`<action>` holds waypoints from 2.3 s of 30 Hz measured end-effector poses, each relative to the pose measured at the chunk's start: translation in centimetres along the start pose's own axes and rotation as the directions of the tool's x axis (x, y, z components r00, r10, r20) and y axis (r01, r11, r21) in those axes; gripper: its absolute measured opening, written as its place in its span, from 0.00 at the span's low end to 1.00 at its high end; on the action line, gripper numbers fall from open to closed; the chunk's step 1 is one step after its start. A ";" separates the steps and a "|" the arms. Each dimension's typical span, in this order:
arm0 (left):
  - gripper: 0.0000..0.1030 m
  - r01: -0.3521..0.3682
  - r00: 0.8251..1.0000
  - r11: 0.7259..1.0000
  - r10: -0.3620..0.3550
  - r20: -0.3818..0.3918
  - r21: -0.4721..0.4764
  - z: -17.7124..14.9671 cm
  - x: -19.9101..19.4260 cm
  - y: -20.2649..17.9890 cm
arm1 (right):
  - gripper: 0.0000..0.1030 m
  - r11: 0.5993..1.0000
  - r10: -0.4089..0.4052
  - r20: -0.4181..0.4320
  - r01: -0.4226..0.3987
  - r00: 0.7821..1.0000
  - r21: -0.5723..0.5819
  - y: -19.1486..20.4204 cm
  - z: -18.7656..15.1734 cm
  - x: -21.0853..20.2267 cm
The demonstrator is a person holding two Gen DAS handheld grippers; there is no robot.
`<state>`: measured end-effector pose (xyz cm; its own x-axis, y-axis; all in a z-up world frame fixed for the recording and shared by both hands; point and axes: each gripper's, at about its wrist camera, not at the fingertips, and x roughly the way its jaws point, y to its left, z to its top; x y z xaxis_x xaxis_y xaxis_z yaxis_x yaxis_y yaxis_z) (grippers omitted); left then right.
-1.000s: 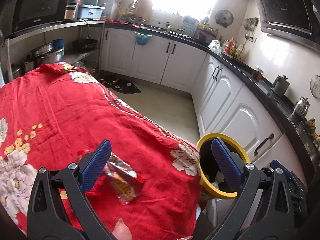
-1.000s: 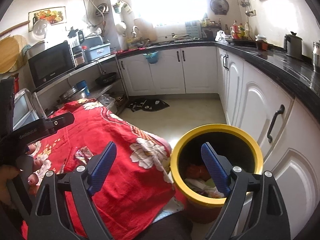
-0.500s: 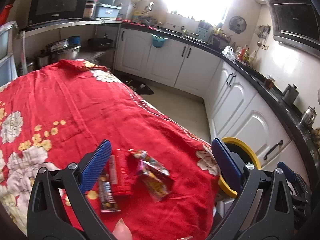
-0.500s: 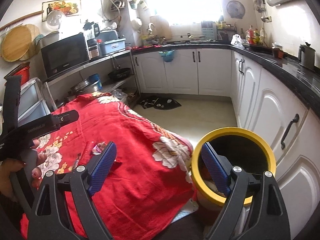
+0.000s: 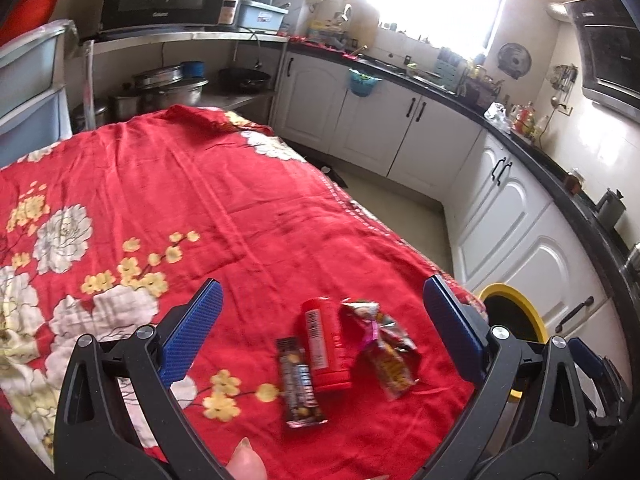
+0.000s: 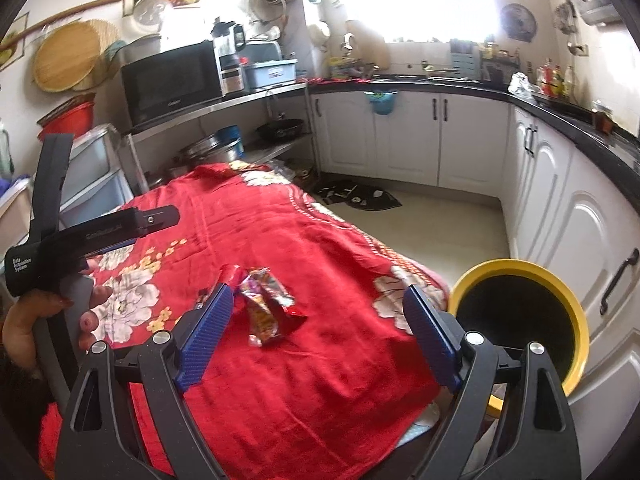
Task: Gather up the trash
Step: 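Move both open grippers back toward the red can and wrappers on the cloth, then grasp the chocolate bar with the left gripper while the right gripper grasps the yellow chip packet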
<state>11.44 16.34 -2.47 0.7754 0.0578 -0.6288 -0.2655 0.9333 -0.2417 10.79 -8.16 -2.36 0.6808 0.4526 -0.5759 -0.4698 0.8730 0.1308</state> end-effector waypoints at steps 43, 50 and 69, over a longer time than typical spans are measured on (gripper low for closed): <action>0.30 0.131 0.930 0.955 -0.212 -0.300 -0.267 -6.0 7.2 5.0 | 0.49 0.987 0.124 -0.317 -0.150 0.940 -0.060 4.2 -3.5 13.8; 0.23 0.128 0.925 0.950 -0.218 -0.310 -0.285 -6.3 8.0 5.8 | 0.32 0.988 0.118 -0.315 -0.144 0.942 -0.061 4.2 -4.0 14.2; 0.14 0.110 0.936 0.988 -0.140 -0.322 -0.109 -6.8 7.2 4.5 | 0.16 0.982 0.173 -0.311 -0.189 0.935 -0.023 4.2 -5.3 11.6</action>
<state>11.93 18.57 -13.13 0.5791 -0.1904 -0.7927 -0.2390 0.8900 -0.3884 13.74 -0.26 -12.74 0.3808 0.5173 -0.7664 -0.6028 0.7674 0.2186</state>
